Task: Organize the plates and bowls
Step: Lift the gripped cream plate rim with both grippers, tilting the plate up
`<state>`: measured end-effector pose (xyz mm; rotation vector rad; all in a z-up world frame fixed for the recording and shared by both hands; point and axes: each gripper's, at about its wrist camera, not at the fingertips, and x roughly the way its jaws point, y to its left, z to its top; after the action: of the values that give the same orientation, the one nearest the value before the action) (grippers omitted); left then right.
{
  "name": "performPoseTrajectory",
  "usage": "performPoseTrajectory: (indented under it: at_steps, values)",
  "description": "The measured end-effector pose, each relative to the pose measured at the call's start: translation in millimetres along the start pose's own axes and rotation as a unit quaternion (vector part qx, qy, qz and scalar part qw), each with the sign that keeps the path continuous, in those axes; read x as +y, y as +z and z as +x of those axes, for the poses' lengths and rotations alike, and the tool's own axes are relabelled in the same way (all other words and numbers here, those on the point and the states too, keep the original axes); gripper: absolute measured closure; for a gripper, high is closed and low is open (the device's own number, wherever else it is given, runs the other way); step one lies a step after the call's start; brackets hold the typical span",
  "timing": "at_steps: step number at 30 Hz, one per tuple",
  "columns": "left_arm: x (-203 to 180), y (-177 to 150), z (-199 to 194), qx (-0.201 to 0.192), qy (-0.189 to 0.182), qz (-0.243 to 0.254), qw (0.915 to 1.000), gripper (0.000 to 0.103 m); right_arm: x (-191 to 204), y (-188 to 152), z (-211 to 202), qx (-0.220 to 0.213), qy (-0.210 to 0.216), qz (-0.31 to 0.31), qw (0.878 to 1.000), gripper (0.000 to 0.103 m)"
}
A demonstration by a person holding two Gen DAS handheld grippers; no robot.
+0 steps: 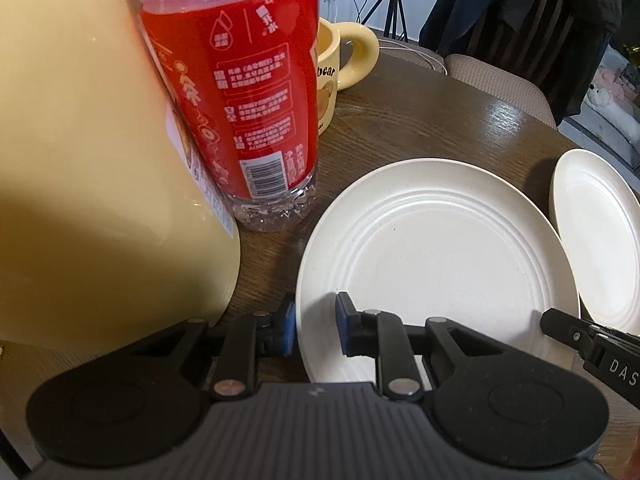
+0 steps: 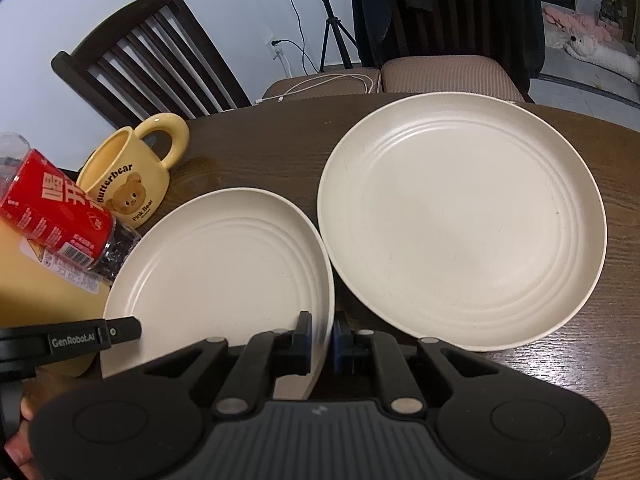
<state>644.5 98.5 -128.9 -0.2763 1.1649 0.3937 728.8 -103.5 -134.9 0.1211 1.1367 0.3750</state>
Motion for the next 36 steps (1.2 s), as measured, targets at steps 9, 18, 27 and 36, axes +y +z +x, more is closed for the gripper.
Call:
performPoseTrajectory:
  at_steps: [9,18,27,36]
  values:
    - [3,-1,-12,-0.012,-0.006,0.001,0.9999,0.083,1,0,-10,-0.015,0.002,-0.003,1.000,0.093]
    - [0,0,-33,-0.031,-0.017,0.005,0.9994,0.083,0,1,-31,-0.036,-0.003,-0.003,0.999,0.093]
    - [-12,0,-61,-0.050,-0.031,0.015,0.9982,0.083,-6,2,-64,-0.059,-0.008,-0.001,0.998,0.093]
    - [-23,-7,-84,-0.063,-0.043,0.027,0.9967,0.083,-12,-5,-94,-0.079,-0.015,0.005,0.997,0.093]
